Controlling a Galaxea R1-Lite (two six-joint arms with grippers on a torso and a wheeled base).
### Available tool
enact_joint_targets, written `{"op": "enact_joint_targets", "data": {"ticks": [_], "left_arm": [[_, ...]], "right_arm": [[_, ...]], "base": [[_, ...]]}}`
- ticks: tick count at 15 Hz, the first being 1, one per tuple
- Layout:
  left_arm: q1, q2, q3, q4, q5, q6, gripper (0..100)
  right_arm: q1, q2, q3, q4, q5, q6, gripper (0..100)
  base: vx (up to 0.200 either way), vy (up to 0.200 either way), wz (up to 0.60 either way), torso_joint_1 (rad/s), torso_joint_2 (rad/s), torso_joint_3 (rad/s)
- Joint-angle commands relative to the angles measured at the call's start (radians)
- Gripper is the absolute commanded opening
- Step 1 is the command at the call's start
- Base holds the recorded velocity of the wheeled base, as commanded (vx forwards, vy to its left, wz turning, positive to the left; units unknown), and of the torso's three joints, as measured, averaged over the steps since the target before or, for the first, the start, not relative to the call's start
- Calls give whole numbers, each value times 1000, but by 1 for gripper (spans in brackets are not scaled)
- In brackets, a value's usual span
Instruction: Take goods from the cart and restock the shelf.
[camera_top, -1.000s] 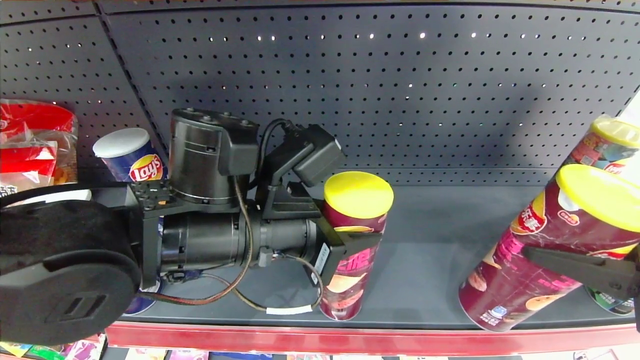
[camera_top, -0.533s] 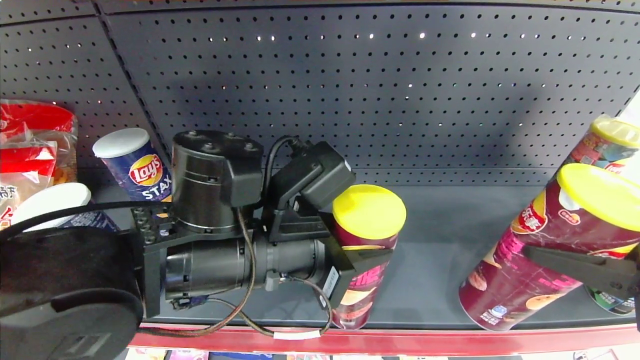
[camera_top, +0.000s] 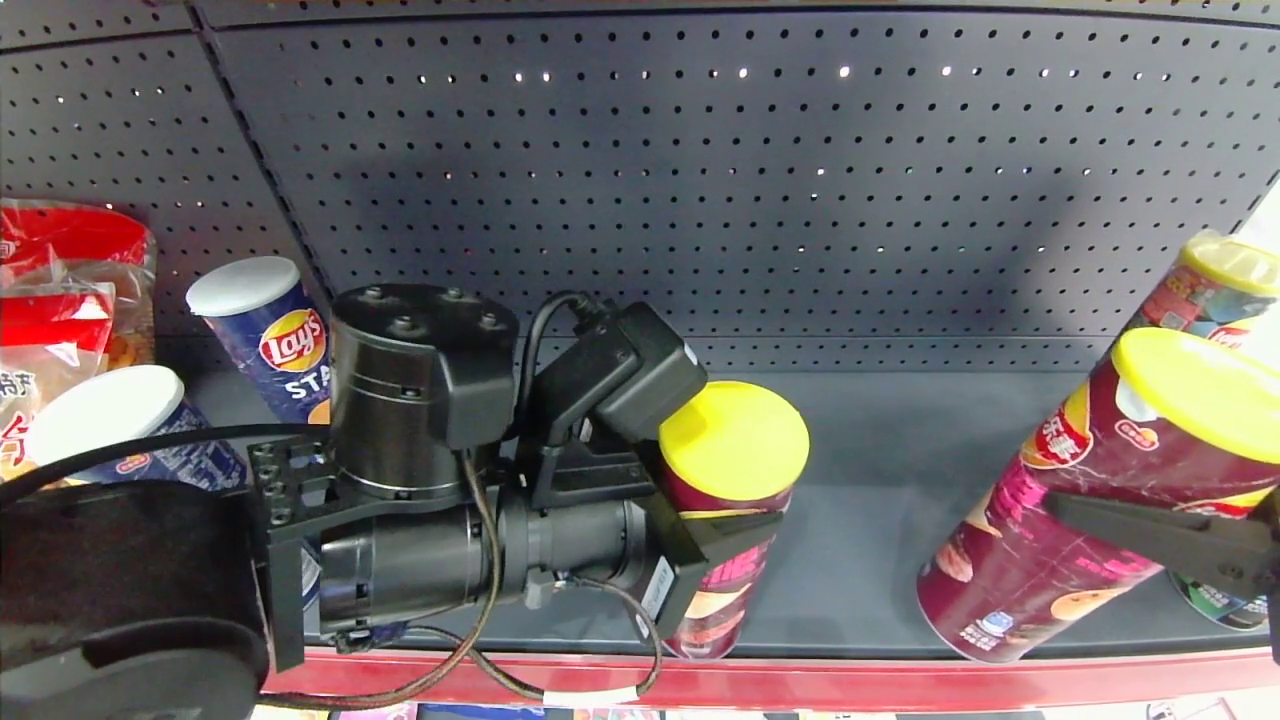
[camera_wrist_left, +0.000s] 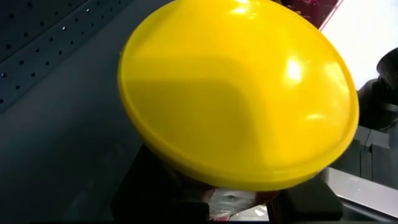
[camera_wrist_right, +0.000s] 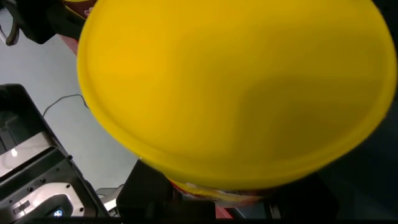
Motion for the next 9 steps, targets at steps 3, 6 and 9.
{"op": "enact_joint_targets", "data": {"ticks": [3, 6, 9], "left_arm": [[-10, -3, -1, 1, 9, -6, 100], [-10, -26, 7, 3, 22, -42, 100], [-10, -99, 102, 3, 23, -52, 100]], "right_arm": [[2, 34, -33, 1, 2, -1, 0], [10, 112, -104, 1, 4, -4, 0], [66, 224, -185, -2, -1, -6, 0]], "base": [[0, 0, 0, 0, 0, 0], [0, 0, 0, 0, 0, 0], [0, 0, 0, 0, 0, 0]]}}
